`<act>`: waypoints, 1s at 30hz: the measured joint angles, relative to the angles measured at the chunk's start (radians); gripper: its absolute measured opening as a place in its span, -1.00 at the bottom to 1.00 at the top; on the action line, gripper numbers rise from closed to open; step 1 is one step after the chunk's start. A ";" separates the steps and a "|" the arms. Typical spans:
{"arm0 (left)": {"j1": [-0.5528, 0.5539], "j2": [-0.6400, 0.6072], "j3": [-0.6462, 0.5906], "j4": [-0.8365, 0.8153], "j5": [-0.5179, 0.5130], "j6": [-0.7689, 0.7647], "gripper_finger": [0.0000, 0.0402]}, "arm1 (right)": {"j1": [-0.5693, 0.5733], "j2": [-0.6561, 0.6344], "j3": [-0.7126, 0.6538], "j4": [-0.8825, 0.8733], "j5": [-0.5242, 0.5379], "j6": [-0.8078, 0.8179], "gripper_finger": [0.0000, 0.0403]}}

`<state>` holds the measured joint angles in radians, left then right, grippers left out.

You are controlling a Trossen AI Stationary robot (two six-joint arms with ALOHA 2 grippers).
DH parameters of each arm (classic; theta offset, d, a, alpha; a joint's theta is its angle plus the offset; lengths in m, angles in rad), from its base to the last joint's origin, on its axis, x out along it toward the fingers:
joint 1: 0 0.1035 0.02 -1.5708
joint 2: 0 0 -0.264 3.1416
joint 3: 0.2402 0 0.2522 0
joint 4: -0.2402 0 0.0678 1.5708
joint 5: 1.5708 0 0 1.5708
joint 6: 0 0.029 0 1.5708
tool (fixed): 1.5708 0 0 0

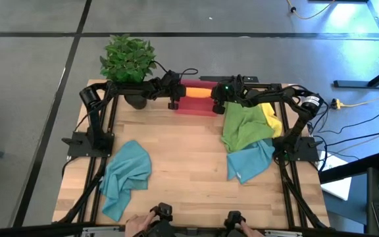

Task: Roll microfiber towels into tight, uniform cylinder then place into a basket
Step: Put the rolled orange towel into the red bin, then fold the right blue towel

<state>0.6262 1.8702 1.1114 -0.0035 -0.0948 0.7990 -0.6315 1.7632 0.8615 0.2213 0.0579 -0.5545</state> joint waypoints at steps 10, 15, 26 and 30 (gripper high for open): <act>-0.002 0.000 0.000 0.002 -0.022 -0.007 -0.20 | 0.000 0.006 0.074 -0.090 0.010 0.013 -0.05; 0.000 0.000 0.000 0.012 -0.087 -0.009 -0.13 | 0.000 0.006 0.099 -0.121 0.054 0.027 -0.05; -0.047 -0.096 0.000 0.009 -0.129 -0.090 -0.11 | 0.001 -0.114 0.118 -0.214 0.099 0.050 -0.05; -0.106 -0.169 0.000 -0.019 -0.133 -0.188 -0.11 | 0.015 -0.217 0.118 -0.276 0.074 0.109 -0.05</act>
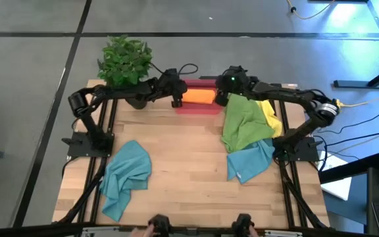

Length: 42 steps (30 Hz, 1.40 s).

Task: Roll microfiber towels into tight, uniform cylinder then place into a basket
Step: Fold the right blue towel

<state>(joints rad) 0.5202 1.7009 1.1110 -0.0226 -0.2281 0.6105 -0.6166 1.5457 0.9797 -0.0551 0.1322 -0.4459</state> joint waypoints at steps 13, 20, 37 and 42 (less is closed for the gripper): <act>-0.385 -0.270 -0.016 -0.234 -0.106 -0.478 -0.20 | 0.285 -0.278 0.001 -0.248 -0.074 0.210 -0.05; -0.657 -0.415 -0.146 -0.161 -0.338 -0.597 -0.22 | 0.518 -0.338 -0.012 -0.308 -0.058 0.365 -0.05; -0.957 -0.468 -0.335 0.057 -0.494 -0.710 -0.22 | 1.015 -0.342 -0.299 -0.072 0.306 0.626 -0.43; -0.929 -0.468 -0.313 0.054 -0.494 -0.713 -0.22 | 0.974 -0.342 -0.298 -0.014 0.291 0.624 -0.58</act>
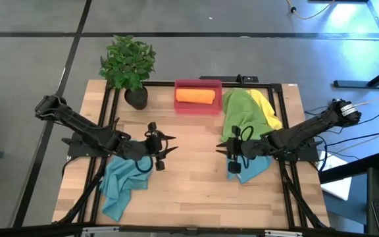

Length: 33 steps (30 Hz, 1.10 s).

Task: Roll microfiber towels into tight, uniform cylinder then place into a basket
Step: Fold the right blue towel

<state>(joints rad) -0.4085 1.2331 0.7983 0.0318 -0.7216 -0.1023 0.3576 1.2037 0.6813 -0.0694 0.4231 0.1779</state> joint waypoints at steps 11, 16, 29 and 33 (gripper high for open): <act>0.007 0.035 0.003 0.026 0.080 -0.021 -0.22 | -0.008 0.000 0.001 0.029 -0.040 -0.001 -0.64; 0.018 0.037 0.003 0.023 0.093 -0.020 -0.22 | -0.007 0.018 0.001 0.084 -0.096 0.000 -0.64; 0.037 0.042 0.003 -0.094 0.162 -0.199 -0.22 | 0.009 0.080 0.127 -0.029 -0.099 0.030 -0.64; 0.027 0.042 0.003 -0.076 0.167 -0.184 -0.22 | 0.055 0.112 0.225 -0.164 -0.044 0.036 -0.64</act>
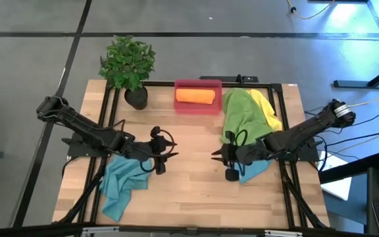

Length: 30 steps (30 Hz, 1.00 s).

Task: Roll microfiber towels into tight, uniform cylinder then place into a basket
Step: Fold the right blue towel

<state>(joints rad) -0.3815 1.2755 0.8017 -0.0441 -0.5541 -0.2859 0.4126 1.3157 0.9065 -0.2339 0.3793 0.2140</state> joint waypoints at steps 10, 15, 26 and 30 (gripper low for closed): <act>-0.007 0.032 0.048 0.015 0.043 -0.039 -0.22 | 0.081 0.086 0.024 -0.249 -0.153 0.105 -0.64; -0.007 0.152 0.172 -0.003 0.044 0.107 -0.22 | 0.134 0.109 0.024 -0.422 -0.216 0.219 -0.64; 0.031 0.378 0.387 -0.241 0.050 0.210 -0.22 | 0.209 0.259 0.023 -0.246 -0.289 0.209 -0.32; 0.034 0.396 0.418 -0.249 0.104 0.160 -0.22 | 0.208 0.310 0.023 -0.249 -0.274 0.167 0.03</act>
<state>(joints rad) -0.3473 1.6714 1.2195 -0.2934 -0.4498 -0.1260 0.6205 1.6255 0.9298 -0.4829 0.1057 0.3808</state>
